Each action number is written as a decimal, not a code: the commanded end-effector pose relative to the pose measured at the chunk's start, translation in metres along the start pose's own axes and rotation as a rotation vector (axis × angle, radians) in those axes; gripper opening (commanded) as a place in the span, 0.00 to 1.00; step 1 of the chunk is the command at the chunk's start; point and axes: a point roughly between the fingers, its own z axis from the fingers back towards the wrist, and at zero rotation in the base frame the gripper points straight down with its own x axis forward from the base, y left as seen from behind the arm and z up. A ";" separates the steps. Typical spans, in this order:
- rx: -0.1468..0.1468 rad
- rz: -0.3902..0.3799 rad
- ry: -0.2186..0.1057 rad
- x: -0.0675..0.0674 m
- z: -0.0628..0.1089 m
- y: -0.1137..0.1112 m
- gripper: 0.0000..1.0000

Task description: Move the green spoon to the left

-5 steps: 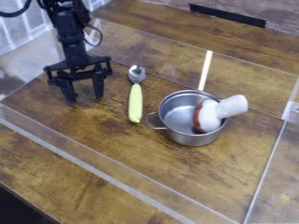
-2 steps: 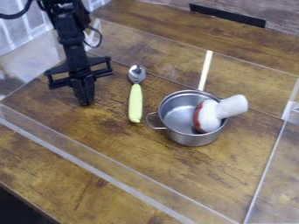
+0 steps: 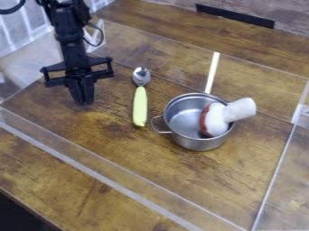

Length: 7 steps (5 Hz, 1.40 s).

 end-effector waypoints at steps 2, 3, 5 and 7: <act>-0.044 -0.072 -0.072 0.026 0.028 -0.003 0.00; -0.047 -0.030 -0.071 0.037 0.019 -0.005 0.00; -0.049 -0.006 -0.055 0.045 0.016 -0.007 0.00; -0.051 0.062 -0.044 0.051 0.026 -0.010 0.00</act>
